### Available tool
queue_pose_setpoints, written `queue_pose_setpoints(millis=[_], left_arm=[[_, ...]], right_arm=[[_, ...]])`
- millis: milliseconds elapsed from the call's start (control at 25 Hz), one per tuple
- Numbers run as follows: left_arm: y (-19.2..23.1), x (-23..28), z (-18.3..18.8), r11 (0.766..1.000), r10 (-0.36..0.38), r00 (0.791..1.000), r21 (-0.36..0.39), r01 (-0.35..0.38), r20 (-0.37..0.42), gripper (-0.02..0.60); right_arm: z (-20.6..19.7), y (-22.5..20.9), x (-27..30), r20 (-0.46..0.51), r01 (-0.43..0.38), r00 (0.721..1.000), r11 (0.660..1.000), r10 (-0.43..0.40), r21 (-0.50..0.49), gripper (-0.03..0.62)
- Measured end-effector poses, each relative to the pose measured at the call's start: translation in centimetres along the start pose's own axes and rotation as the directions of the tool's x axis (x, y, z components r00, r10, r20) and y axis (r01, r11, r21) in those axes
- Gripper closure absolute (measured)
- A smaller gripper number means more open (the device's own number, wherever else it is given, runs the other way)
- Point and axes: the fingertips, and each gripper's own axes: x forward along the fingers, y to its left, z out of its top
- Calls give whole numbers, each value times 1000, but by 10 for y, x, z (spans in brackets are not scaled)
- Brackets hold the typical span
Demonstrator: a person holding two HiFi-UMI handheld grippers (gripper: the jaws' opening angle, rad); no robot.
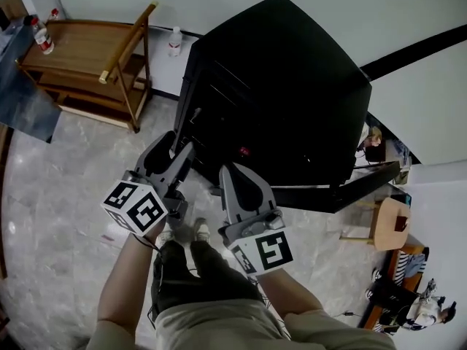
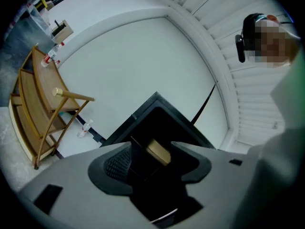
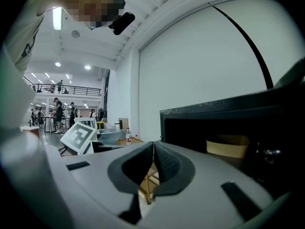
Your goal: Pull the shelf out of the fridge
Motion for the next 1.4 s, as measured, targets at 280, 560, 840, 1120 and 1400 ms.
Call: queue_pose_setpoints(millis=[280, 560, 840, 1120, 1400], left_arm=[[58, 29, -64, 986, 23, 1000, -166, -24, -10, 330], [116, 62, -129, 904, 67, 998, -423, -58, 6, 325], [150, 100, -185, 828, 59, 997, -556, -77, -50, 325], [169, 132, -226, 720, 34, 999, -693, -47, -33, 322], [173, 160, -240, 706, -10, 1000, -708, -11, -26, 324]], right_arm=[[-46, -12, 13, 11, 36, 999, 999, -36, -11, 597], [-95, -17, 28, 9, 30, 1000, 997, -30, -65, 597], [-132, -36, 42, 6, 79, 997, 995, -78, -68, 597], [-155, -52, 46, -28, 103, 994, 993, -105, -65, 597], [-168, -67, 49, -45, 126, 991, 990, -129, -69, 597]])
